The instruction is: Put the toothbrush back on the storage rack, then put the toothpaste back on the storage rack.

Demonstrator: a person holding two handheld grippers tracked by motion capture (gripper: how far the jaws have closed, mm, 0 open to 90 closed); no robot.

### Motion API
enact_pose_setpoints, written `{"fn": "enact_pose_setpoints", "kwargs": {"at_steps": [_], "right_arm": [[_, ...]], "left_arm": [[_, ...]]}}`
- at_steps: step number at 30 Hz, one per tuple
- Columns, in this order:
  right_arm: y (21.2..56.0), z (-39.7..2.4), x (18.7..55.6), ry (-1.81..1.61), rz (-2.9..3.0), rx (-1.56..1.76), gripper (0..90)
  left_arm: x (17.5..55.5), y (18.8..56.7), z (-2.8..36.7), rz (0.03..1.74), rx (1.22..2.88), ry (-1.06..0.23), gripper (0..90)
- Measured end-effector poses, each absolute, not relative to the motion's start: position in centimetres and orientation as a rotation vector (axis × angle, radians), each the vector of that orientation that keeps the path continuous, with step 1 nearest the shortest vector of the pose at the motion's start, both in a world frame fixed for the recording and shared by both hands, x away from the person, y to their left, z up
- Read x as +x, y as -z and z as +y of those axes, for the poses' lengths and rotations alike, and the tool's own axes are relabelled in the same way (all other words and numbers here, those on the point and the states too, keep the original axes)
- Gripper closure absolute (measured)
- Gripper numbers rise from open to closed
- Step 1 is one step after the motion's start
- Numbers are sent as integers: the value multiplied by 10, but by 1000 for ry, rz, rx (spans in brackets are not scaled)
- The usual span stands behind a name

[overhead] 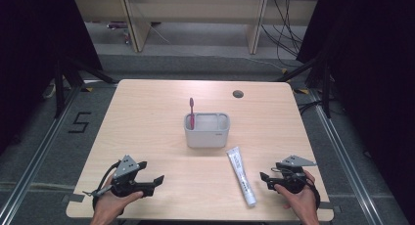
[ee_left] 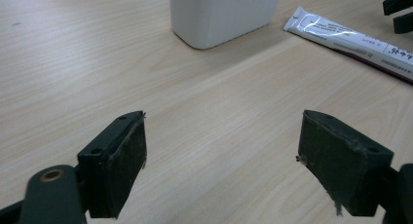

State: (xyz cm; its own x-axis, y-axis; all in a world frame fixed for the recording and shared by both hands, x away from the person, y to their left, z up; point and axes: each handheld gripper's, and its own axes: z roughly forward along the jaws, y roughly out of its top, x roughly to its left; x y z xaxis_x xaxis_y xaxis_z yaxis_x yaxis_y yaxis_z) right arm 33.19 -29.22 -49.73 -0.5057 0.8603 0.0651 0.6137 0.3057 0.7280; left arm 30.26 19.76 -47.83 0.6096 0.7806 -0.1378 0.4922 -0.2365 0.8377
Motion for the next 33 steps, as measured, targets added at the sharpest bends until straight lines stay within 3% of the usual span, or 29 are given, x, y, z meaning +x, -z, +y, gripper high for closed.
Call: {"fn": "enact_pose_setpoints", "kwargs": {"at_steps": [16,20,33], "right_arm": [[497,-292,331,-1026,2240,1317,249],[497,-291,333,-1049,2260,1289,249],[493,-288,332,-1051,2266,1286,250]], "left_arm": [[283,495,195,990,1972,-371,166],[281,501,197,965,2061,-368,166],[282,502,194,956,2061,-355,166]]}}
